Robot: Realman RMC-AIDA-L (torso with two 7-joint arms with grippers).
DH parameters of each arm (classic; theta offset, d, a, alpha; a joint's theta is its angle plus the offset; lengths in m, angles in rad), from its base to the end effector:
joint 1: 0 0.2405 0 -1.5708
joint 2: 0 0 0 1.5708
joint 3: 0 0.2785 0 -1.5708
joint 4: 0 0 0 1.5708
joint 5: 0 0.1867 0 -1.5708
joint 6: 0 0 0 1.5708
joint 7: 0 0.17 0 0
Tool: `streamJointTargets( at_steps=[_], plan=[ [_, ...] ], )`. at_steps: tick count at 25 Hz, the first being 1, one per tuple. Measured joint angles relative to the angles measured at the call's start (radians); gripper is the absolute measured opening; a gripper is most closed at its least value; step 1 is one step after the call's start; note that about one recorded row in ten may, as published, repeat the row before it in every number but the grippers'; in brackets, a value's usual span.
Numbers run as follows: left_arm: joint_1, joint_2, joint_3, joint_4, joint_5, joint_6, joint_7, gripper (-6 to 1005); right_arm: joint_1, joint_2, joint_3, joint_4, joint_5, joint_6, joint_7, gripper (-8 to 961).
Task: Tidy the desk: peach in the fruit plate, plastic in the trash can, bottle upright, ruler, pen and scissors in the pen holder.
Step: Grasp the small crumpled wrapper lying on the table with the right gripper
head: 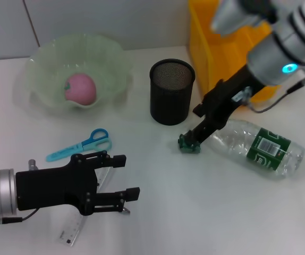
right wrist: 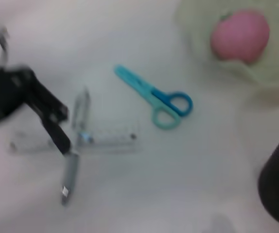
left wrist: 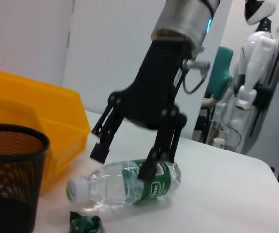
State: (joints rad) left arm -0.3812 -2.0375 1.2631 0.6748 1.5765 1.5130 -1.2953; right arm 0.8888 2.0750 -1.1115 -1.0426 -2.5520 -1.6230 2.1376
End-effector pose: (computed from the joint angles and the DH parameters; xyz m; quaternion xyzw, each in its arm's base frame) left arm -0.2441 0.2785 -0.0656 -0.9522 -0.1574 -0.2578 0.0452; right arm 0.1659 0.3880 -0.0383 -0.9694 0.1871 -0.1389 0.0779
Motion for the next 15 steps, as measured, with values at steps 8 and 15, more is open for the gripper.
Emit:
streamJointTargets(
  at_steps=[8,15],
  plan=[
    [0.001,-0.004,-0.003,0.0,0.001,-0.002,0.001,810,0.04,0.003,-0.174,0.105,-0.017,0.135,0.009,787],
    [-0.001,-0.004,-0.005,0.0,0.002,-0.001,-0.001,810,0.043,0.005,-0.275,0.17,-0.02,0.246,0.014,787]
  ],
)
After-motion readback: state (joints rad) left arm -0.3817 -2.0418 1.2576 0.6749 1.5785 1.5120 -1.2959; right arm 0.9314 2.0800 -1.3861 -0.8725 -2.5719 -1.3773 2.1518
